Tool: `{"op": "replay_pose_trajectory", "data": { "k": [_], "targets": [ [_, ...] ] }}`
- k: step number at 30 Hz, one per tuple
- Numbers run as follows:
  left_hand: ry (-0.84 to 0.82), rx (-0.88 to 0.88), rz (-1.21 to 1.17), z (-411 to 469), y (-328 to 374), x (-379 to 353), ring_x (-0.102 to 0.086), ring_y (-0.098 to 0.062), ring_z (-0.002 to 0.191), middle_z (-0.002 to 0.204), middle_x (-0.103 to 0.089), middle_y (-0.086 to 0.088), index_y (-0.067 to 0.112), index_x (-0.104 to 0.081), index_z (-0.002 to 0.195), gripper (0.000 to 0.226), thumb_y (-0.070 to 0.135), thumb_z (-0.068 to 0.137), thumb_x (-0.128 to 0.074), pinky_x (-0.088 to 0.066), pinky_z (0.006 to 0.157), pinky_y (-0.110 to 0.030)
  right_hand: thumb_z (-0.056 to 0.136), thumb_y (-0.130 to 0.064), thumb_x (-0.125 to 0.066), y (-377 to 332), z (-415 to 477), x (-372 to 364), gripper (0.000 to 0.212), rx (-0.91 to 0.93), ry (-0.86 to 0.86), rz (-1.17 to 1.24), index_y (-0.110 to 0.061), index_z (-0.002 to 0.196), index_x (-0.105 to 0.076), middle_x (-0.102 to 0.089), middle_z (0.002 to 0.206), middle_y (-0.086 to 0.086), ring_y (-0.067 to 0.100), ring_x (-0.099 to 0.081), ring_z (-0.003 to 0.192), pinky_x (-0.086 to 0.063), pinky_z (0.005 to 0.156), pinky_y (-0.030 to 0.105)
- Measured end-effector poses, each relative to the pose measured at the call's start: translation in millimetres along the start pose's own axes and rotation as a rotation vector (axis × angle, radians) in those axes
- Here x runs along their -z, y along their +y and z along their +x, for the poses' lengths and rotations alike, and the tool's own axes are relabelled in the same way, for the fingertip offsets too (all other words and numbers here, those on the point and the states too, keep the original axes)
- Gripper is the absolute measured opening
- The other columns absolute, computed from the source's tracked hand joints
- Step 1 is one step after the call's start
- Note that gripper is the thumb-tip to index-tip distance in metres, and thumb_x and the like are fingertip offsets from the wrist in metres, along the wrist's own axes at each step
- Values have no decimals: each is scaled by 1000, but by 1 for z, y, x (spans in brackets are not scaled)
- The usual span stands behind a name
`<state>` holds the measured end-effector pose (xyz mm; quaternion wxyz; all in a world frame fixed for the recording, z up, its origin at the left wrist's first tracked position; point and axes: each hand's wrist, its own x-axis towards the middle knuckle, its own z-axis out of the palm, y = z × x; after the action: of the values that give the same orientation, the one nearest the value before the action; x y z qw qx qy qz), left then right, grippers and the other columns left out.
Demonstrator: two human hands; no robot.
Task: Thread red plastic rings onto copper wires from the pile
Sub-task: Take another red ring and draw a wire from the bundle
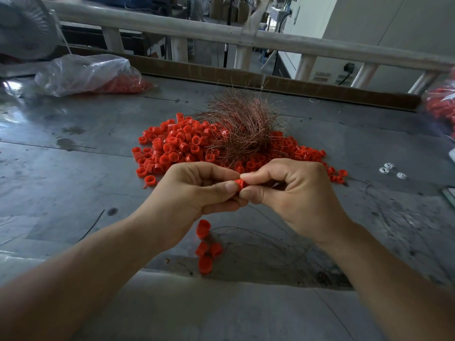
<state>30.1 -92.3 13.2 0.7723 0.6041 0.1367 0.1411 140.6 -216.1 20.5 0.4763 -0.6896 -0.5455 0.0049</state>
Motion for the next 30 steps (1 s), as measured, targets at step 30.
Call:
{"op": "replay_pose_trajectory", "data": {
  "k": [30],
  "targets": [
    [-176, -306, 171, -16, -3, -8, -69, -16, 68, 71, -71, -6, 24, -47, 116, 53, 20, 67, -66, -54, 61, -23, 77, -9, -61, -13, -3, 2, 4, 78, -210, -92, -12, 77, -62, -51, 78, -12, 4, -50, 70, -46, 63, 21]
  ]
}}
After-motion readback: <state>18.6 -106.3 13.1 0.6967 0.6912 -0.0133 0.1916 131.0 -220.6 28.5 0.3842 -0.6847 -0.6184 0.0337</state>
